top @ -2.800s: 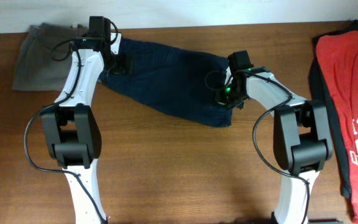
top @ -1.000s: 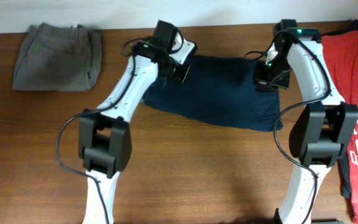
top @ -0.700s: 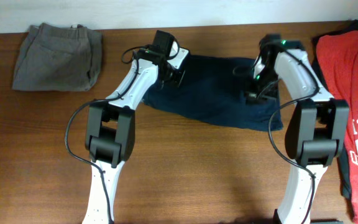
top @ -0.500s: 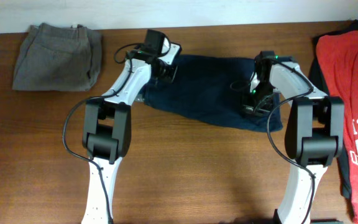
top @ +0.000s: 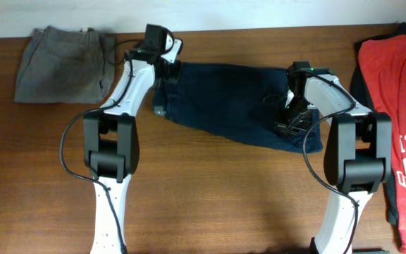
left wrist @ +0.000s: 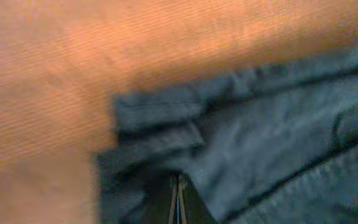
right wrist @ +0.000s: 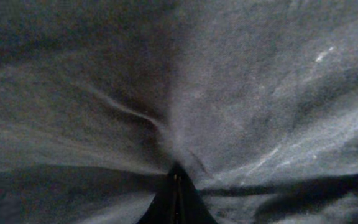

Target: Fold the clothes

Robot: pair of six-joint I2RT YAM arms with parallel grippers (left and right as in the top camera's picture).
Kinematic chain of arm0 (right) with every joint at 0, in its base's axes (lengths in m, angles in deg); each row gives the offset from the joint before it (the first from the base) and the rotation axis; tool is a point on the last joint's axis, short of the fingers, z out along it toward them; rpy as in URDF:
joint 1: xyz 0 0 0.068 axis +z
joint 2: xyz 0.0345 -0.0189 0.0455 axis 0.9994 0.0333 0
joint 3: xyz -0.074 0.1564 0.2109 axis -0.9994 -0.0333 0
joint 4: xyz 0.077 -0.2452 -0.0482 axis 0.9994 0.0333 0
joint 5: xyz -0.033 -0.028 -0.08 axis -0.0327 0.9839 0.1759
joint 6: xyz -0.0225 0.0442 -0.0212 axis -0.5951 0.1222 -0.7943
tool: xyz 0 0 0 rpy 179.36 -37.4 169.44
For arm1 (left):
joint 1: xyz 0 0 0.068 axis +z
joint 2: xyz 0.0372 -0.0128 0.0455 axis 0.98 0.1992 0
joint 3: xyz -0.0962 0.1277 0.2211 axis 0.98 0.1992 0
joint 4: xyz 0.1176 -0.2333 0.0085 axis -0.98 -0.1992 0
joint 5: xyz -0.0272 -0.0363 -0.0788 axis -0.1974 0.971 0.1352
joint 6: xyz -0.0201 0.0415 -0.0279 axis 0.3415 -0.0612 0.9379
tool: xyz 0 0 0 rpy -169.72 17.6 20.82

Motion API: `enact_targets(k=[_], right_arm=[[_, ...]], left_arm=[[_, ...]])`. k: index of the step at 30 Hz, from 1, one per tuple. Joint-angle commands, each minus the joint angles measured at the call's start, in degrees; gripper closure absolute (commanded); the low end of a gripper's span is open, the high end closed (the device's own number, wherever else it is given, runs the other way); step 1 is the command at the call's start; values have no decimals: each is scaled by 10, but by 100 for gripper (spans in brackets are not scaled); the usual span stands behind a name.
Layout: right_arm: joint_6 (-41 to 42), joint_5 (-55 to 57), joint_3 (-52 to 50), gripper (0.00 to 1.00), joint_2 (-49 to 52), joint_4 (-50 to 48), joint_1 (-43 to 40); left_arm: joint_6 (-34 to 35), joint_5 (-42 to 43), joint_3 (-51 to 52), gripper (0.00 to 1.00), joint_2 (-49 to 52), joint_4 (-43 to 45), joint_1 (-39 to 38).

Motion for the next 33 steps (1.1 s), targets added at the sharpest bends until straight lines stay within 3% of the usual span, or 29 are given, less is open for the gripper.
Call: enact_targets(k=[1, 7, 10, 15, 20, 24, 33], right_arm=[[21, 75, 2, 96, 7, 15, -6], [21, 67, 97, 95, -33, 54, -6], [-11, 33, 162, 87, -39, 61, -5], [-68, -81, 198, 73, -38, 23, -5], [-74, -111, 195, 76, -6, -21, -2], [-81, -151, 195, 82, 29, -65, 7], [-71, -159, 195, 96, 82, -133, 47]], left_arm=[[-4, -32, -112, 96, -29, -85, 10], [0, -29, -209, 94, -68, -205, -4], [12, -10, -211, 90, -76, -262, -17], [21, 115, -172, 90, -72, -342, -39], [50, 136, -74, 92, -72, -327, -69], [50, 134, 22, 96, -72, -256, -84], [60, 99, 90, 98, -72, -218, -77]])
